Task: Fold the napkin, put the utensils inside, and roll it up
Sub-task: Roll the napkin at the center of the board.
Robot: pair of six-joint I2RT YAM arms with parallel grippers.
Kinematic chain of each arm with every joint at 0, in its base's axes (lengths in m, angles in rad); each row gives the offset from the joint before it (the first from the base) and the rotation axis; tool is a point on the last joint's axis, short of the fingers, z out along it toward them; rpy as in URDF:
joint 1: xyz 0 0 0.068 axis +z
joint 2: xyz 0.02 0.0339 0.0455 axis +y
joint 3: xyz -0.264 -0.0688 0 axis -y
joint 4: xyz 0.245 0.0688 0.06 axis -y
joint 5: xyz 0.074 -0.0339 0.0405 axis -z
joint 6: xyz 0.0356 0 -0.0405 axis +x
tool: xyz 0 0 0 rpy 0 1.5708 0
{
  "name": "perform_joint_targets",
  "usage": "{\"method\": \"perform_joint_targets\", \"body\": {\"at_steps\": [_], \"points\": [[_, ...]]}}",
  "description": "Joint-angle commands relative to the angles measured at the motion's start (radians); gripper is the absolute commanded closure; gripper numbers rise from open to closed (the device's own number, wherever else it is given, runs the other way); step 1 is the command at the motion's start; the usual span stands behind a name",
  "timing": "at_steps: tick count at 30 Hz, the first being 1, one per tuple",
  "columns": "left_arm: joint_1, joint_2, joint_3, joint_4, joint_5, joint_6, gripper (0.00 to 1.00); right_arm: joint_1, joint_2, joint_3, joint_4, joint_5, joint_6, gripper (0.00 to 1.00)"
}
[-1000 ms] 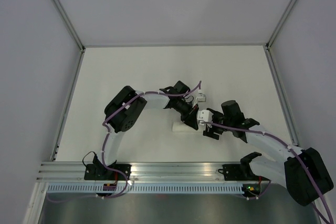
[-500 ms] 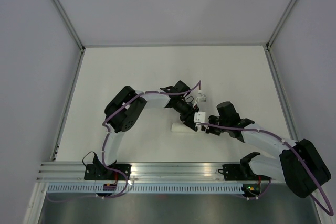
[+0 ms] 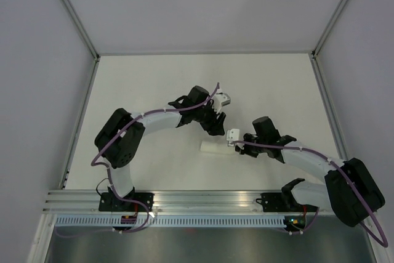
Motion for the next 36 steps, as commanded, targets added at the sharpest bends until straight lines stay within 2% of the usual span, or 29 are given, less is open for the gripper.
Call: {"method": "perform_joint_targets", "body": {"at_steps": [1,11,15,18,20,24,27,31,36], "points": [[0.03,-0.148,-0.075,0.169,-0.211,-0.087,0.38,-0.001,0.05,0.034,-0.064,-0.013,0.023,0.8],[0.035,-0.424,-0.275,0.229,-0.554,-0.234,0.38,-0.018,0.225,0.163,-0.151,-0.065,0.063,0.82],[0.027,-0.515,-0.406,0.286,-0.616,-0.329,0.37,-0.039,0.334,0.249,-0.219,-0.102,0.074,0.83],[-0.011,-0.541,-0.465,0.326,-0.636,-0.345,0.37,-0.056,0.414,0.319,-0.291,-0.129,0.065,0.83],[-0.06,-0.535,-0.48,0.35,-0.676,-0.301,0.37,-0.071,0.457,0.382,-0.334,-0.16,0.047,0.82],[-0.227,-0.505,-0.561,0.532,-0.782,-0.038,0.33,-0.116,0.59,0.493,-0.484,-0.217,-0.001,0.83],[-0.277,-0.463,-0.605,0.671,-0.792,0.1,0.3,-0.154,0.679,0.574,-0.579,-0.258,-0.042,0.83],[-0.309,-0.394,-0.655,0.849,-0.736,0.264,0.25,-0.196,0.758,0.646,-0.653,-0.277,-0.076,0.83],[-0.367,-0.27,-0.616,0.889,-0.746,0.48,0.21,-0.207,0.802,0.668,-0.679,-0.277,-0.09,0.83]]}}
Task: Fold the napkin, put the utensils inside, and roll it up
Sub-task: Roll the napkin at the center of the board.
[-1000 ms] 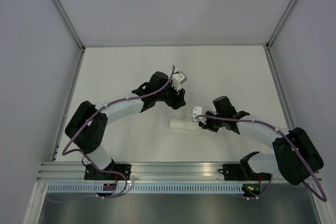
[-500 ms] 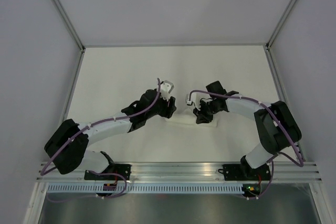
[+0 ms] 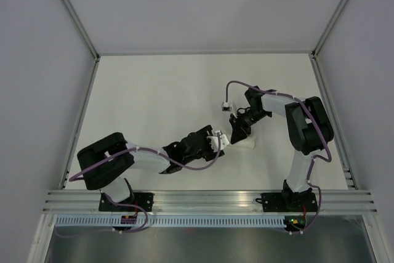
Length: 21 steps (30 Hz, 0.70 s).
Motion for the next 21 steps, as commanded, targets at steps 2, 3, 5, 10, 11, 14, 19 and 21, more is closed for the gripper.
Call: {"method": "perform_joint_targets", "body": {"at_steps": [2,3,5,10,11,14,19,21], "points": [[-0.062,0.111,0.055,0.145,-0.038,0.304,0.2,-0.012,0.082,-0.022,-0.08,0.13,-0.084,0.83],[-0.075,0.13,0.066,0.148,-0.047,0.327,0.2,-0.014,0.085,-0.02,-0.081,0.132,-0.087,0.83],[-0.079,0.172,0.093,0.142,-0.054,0.382,0.2,-0.019,0.095,-0.013,-0.089,0.13,-0.092,0.83],[-0.078,0.242,0.149,0.138,-0.077,0.471,0.2,-0.025,0.105,-0.003,-0.095,0.126,-0.096,0.83],[-0.078,0.254,0.169,0.124,-0.075,0.483,0.21,-0.025,0.108,-0.002,-0.095,0.124,-0.098,0.83],[-0.07,0.275,0.212,0.023,-0.032,0.471,0.3,-0.028,0.118,0.009,-0.109,0.118,-0.102,0.83],[-0.063,0.283,0.275,-0.165,0.054,0.421,0.61,-0.037,0.125,0.024,-0.127,0.118,-0.116,0.81],[-0.063,0.289,0.304,-0.24,0.072,0.381,0.75,-0.038,0.122,0.029,-0.129,0.117,-0.113,0.73]]}}
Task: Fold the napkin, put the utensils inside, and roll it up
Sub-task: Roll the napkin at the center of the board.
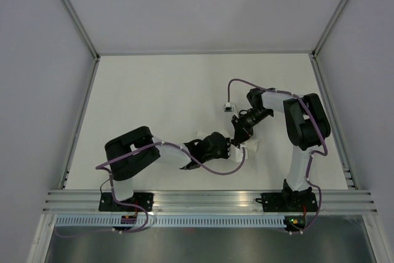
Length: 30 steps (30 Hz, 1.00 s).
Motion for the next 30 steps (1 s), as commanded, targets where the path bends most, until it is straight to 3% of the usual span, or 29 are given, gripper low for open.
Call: {"method": "perform_joint_targets", "body": {"at_steps": [1,4,7,9,19,25,30], "points": [[0.009,0.023,0.083,-0.146,0.07,-0.051,0.79,-0.006,0.049,-0.012,0.019,0.153,-0.07,0.71],[0.009,0.043,0.125,-0.261,0.091,-0.107,0.92,-0.007,0.034,-0.001,0.034,0.151,-0.035,0.56],[0.011,0.055,0.145,-0.306,0.116,-0.185,0.94,-0.016,-0.013,0.01,0.079,0.157,0.022,0.35],[0.021,0.063,0.157,-0.343,0.133,-0.222,0.95,-0.023,-0.032,0.022,0.094,0.163,0.053,0.31],[0.069,0.08,0.18,-0.371,0.15,-0.461,0.94,-0.165,-0.136,0.122,0.306,0.233,0.387,0.26],[0.09,0.155,0.263,-0.427,0.099,-0.645,0.93,-0.254,-0.164,0.203,0.269,0.239,0.464,0.26],[0.097,0.207,0.359,-0.496,0.052,-0.813,0.92,-0.256,-0.22,0.173,0.243,0.306,0.467,0.27]]}}
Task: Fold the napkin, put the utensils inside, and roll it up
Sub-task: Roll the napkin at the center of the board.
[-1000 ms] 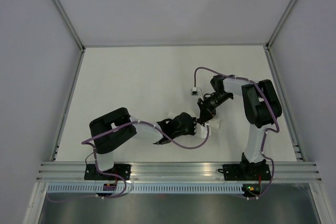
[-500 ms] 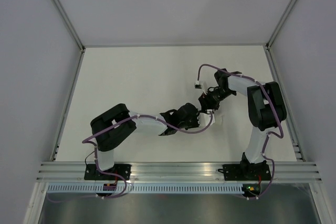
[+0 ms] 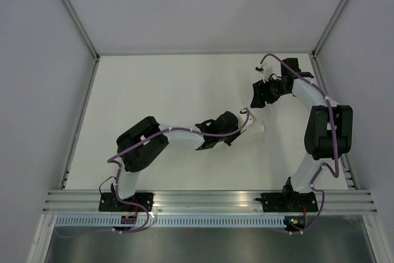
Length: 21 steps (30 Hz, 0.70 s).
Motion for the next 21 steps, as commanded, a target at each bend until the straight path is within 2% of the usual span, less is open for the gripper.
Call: {"method": "perform_joint_targets", "body": {"at_steps": [1,10,16,21], "points": [[0.004,0.092,0.047,-0.194,-0.04,-0.235,0.92,0.01,-0.082,-0.002,-0.021,0.065,0.05,0.27],[0.044,0.18,0.212,-0.394,-0.112,-0.483,0.91,-0.021,-0.119,-0.094,-0.011,0.14,0.059,0.3],[0.087,0.193,0.211,-0.408,-0.12,-0.594,0.91,-0.022,-0.1,-0.115,-0.024,0.148,0.056,0.32],[0.087,0.213,0.237,-0.424,-0.127,-0.623,0.91,-0.019,-0.083,-0.14,-0.036,0.148,0.037,0.33]]}}
